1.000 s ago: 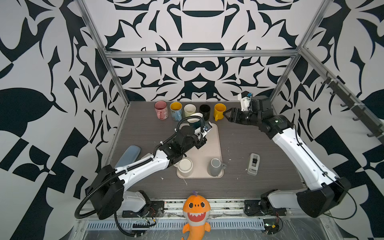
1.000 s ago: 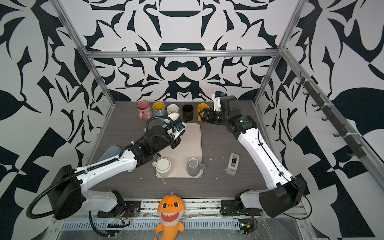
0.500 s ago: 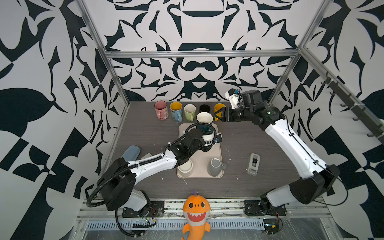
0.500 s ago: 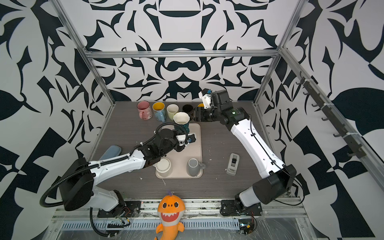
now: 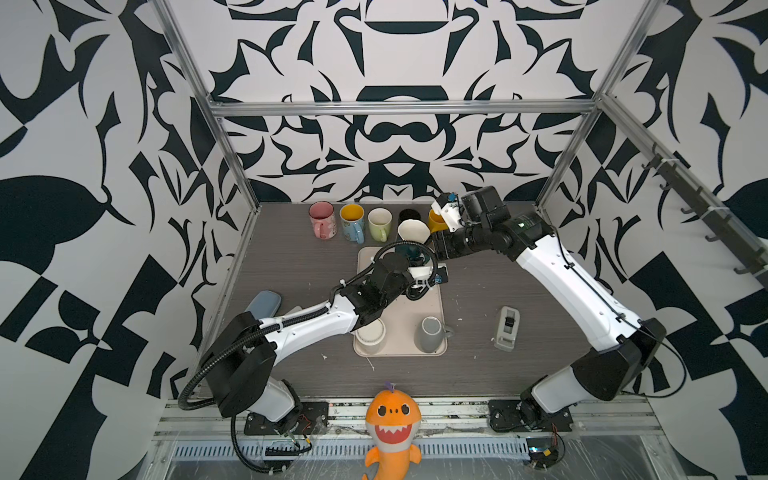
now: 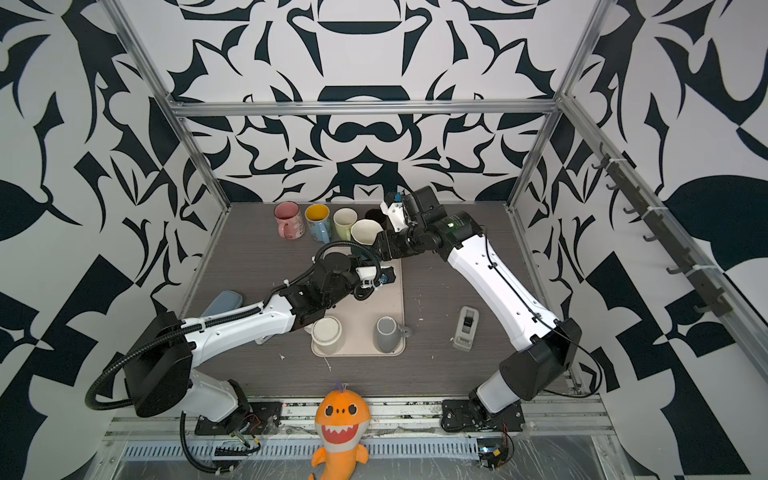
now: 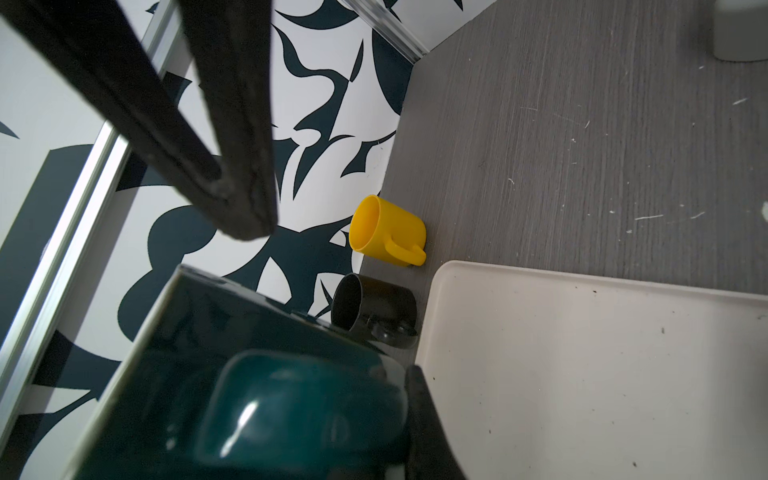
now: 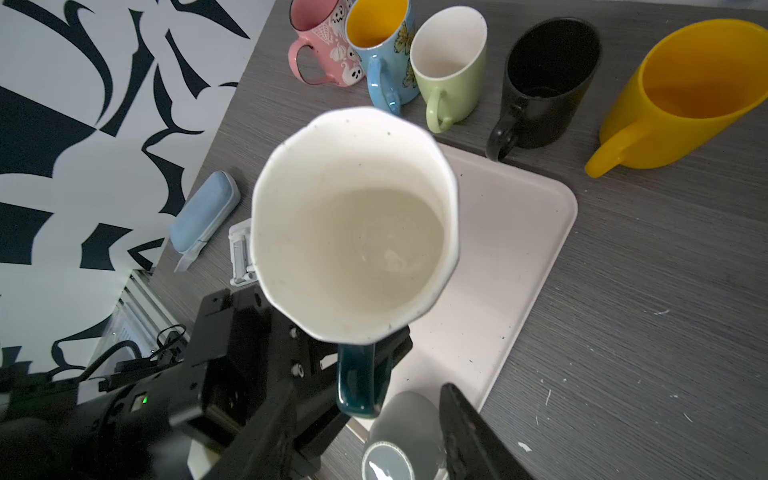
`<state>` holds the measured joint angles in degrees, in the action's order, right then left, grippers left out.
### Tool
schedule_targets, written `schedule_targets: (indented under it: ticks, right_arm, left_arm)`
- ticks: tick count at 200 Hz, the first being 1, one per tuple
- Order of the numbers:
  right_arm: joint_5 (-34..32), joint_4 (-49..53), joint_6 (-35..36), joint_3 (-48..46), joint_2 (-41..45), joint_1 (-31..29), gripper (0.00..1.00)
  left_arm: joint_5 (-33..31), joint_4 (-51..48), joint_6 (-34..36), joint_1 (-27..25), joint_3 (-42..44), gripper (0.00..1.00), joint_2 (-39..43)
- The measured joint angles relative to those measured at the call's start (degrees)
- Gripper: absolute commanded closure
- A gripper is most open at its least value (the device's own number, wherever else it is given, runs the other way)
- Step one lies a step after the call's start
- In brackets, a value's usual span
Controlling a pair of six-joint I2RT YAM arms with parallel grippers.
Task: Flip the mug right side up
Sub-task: 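Raise the dark green mug with the left gripper while the right gripper reaches toward it, then close the right gripper on the dark green mug's handle beside the left gripper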
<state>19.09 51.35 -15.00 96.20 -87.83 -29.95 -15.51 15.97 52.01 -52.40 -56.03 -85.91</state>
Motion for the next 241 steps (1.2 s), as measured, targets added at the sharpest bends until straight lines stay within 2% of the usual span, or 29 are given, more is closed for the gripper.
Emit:
schedule_targets:
  ticks: [119,183,203,241]
  right_arm:
    - [-3.15,-0.72,-1.44,-1.6,-2.64,-2.8,0.54]
    - [-5.01,-2.25,-2.71,-2.32,-2.71,-3.41,0.86]
    - [-5.57,-1.79,-2.38,-2.34,-2.89,-3.54,1.0]
    - [-6.4,-1.57,-2.36,-2.43,-3.1,-3.96,1.0]
  left_arm:
    - [-1.03,0.0,-0.7,-0.22,-0.55,1.0,-0.72]
    - [-1.05,0.26,-1.44,-1.11,-0.55,1.0,-0.79]
    - [-1.05,0.02,-1.18,-1.18,-0.55,1.0,-0.79]
    - [-1.07,-0.79,-1.16,-1.18,-0.55,1.0,-0.79]
